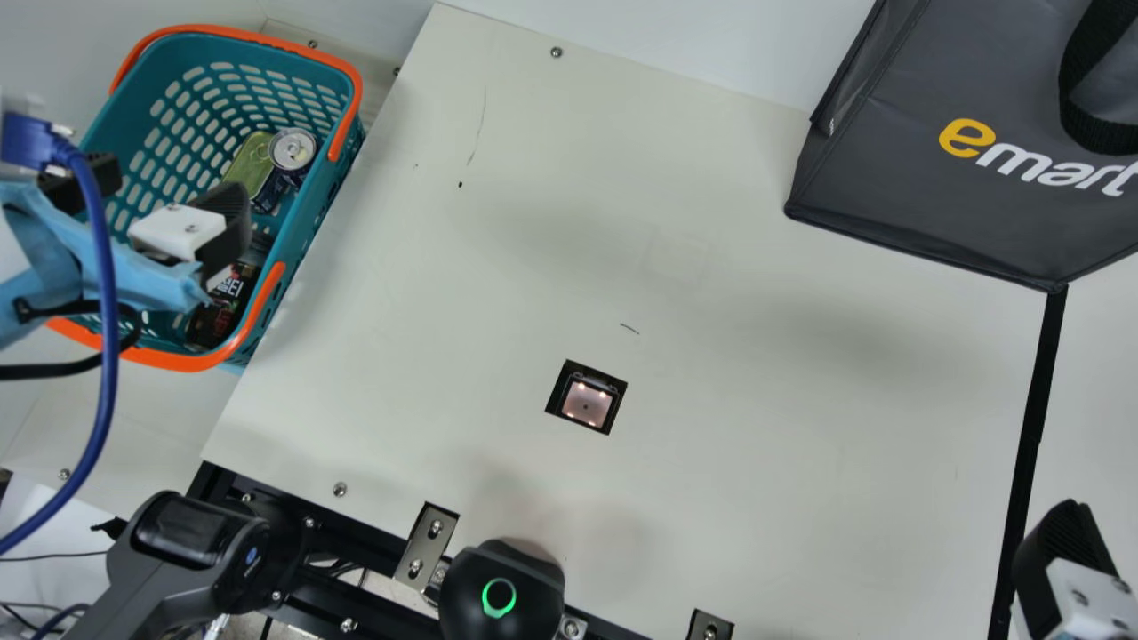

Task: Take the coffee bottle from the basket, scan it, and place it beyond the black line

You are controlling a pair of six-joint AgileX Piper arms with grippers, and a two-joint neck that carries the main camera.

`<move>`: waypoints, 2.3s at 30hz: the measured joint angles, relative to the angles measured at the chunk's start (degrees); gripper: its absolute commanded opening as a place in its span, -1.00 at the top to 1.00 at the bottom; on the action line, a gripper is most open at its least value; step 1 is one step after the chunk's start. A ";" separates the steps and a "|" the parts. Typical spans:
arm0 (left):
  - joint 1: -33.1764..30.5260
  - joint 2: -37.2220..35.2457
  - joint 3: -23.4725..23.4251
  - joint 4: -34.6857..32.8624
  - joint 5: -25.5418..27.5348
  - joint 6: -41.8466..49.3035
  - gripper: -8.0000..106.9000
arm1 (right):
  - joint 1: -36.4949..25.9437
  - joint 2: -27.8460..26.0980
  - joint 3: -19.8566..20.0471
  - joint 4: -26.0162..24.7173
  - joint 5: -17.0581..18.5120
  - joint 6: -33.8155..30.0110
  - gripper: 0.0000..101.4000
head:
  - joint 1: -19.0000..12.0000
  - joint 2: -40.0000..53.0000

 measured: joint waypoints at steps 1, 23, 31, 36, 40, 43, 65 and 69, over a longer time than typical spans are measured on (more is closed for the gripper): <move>0.26 0.11 0.24 0.15 -0.24 -0.14 -0.71 | 0.00 0.00 0.00 0.00 0.00 0.00 -0.79 | -0.09 0.00; 12.67 8.07 1.85 -6.79 -6.99 7.66 -0.71 | 0.00 0.00 0.00 0.00 0.01 0.00 -0.79 | -0.09 0.00; 20.12 12.06 1.35 -10.69 -9.03 13.99 -0.71 | 0.00 0.00 0.00 0.00 0.01 0.00 -0.79 | -0.09 0.00; 24.02 14.02 1.86 -12.25 -10.58 17.57 -0.71 | 0.00 0.00 0.00 0.00 0.01 0.00 -0.79 | -0.09 0.00; 26.16 15.64 2.62 -13.41 -12.10 20.15 -0.71 | 0.00 0.00 0.00 0.00 0.01 0.00 -0.79 | -0.09 0.00; 27.10 16.73 3.27 -13.98 -13.34 21.75 -0.71 | 0.00 0.00 0.00 0.00 0.01 0.00 -0.79 | -0.09 0.00; 31.79 26.88 8.81 -20.78 -19.45 35.26 -0.71 | 0.00 0.00 0.00 0.00 0.01 0.00 -0.79 | -0.09 0.00; 32.94 28.97 9.93 -22.24 -20.91 38.59 -0.71 | 0.00 0.00 0.00 0.00 0.09 0.00 -0.79 | -0.09 0.00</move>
